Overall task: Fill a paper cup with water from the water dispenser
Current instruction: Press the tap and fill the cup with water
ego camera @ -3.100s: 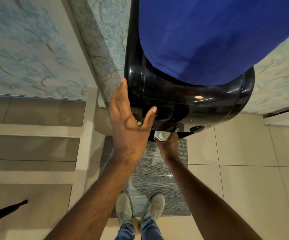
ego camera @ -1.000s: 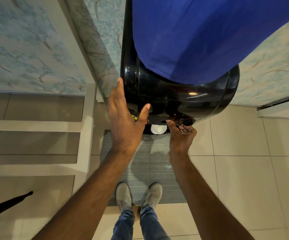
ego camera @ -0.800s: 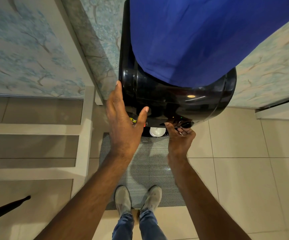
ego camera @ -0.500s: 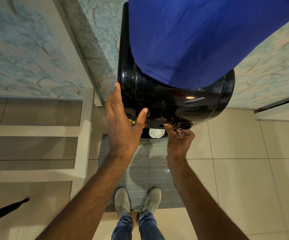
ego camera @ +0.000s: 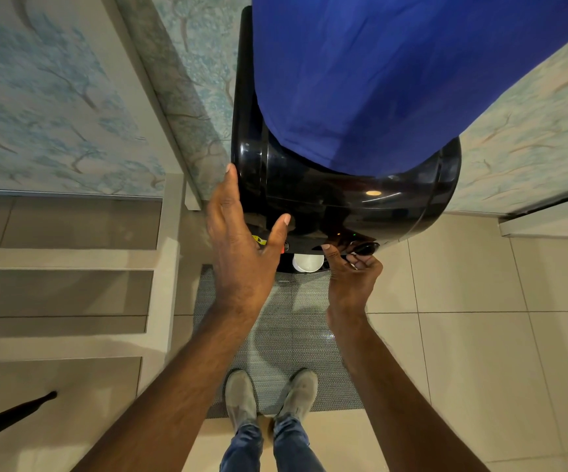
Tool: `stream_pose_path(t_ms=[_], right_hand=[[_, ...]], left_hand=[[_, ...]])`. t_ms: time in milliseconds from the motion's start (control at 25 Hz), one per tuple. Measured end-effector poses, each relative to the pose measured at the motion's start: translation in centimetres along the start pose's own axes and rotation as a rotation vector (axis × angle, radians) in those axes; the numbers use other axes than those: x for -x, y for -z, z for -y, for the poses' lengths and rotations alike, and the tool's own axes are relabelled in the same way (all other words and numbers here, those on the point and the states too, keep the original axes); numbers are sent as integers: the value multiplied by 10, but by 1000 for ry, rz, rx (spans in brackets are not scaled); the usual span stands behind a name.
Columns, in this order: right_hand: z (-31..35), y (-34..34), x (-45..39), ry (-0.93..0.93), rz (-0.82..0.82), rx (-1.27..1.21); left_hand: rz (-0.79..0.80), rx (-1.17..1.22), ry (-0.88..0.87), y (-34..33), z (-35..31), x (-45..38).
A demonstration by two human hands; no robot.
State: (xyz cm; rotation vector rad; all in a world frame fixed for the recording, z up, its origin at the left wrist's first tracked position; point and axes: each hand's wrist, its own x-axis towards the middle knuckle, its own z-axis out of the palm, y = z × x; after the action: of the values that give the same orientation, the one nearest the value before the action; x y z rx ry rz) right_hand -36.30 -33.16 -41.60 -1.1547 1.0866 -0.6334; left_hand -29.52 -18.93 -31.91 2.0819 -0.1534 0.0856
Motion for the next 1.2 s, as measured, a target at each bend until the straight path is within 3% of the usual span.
stream_pose_path(t_ms=[1200], right_hand=[[-6,2,-5,15,5,21]], left_hand=[[-7,2,-14,0,2,1]])
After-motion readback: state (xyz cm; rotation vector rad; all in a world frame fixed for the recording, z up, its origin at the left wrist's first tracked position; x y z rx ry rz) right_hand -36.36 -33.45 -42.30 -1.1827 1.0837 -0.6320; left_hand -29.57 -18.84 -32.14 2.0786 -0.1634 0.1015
